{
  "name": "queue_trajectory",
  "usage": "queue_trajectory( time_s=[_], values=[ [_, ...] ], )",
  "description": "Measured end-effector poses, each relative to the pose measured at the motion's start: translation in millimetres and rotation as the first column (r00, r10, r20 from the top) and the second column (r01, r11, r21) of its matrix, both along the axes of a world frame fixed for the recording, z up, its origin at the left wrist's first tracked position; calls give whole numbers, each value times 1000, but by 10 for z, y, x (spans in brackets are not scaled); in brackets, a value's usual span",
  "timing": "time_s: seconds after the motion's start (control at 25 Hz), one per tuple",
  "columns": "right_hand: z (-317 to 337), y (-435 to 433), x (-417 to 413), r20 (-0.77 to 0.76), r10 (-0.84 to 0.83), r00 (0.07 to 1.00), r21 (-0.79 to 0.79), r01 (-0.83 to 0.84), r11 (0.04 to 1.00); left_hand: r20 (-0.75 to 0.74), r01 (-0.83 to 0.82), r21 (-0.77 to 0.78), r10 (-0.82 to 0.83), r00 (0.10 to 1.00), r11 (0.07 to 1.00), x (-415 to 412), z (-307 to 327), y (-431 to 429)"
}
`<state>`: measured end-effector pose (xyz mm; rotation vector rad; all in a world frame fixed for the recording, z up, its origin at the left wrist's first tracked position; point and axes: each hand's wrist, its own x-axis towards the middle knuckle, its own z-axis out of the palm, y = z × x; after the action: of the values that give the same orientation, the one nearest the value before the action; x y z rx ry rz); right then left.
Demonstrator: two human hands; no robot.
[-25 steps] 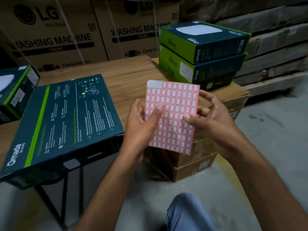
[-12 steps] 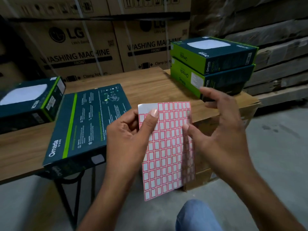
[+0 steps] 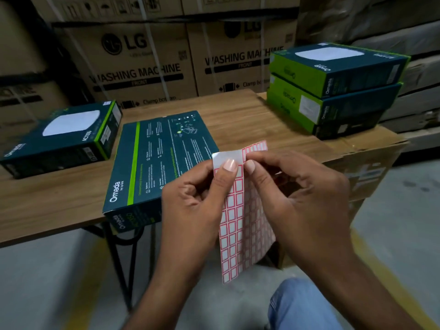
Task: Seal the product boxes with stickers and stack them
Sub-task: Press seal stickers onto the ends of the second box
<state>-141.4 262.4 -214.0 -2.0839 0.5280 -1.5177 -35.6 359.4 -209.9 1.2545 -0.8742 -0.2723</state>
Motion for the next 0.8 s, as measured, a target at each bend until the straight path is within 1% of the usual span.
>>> queue_trajectory(
  time_s=[0.28, 0.48, 0.64, 0.72, 0.8],
  values=[
    [43, -4, -46, -47, 60, 997, 11, -60, 998, 0, 38, -10, -38, 999, 999, 11, -22, 39],
    [83, -6, -72, -61, 64, 996, 1, -64, 998, 22, 11, -13, -11, 1000, 1000, 16, -28, 40],
    [140, 27, -87, -52, 96, 994, 53, -93, 994, 43, 15, -15, -14, 999, 1000, 30, -34, 48],
    [150, 55, -86, -49, 79, 996, 35, -77, 996, 56, 26, -24, -25, 998, 999, 26, -37, 66],
    [135, 68, -79, -68, 39, 997, -16, -40, 999, 62, 36, -33, -34, 997, 999, 18, -30, 87]
  ],
)
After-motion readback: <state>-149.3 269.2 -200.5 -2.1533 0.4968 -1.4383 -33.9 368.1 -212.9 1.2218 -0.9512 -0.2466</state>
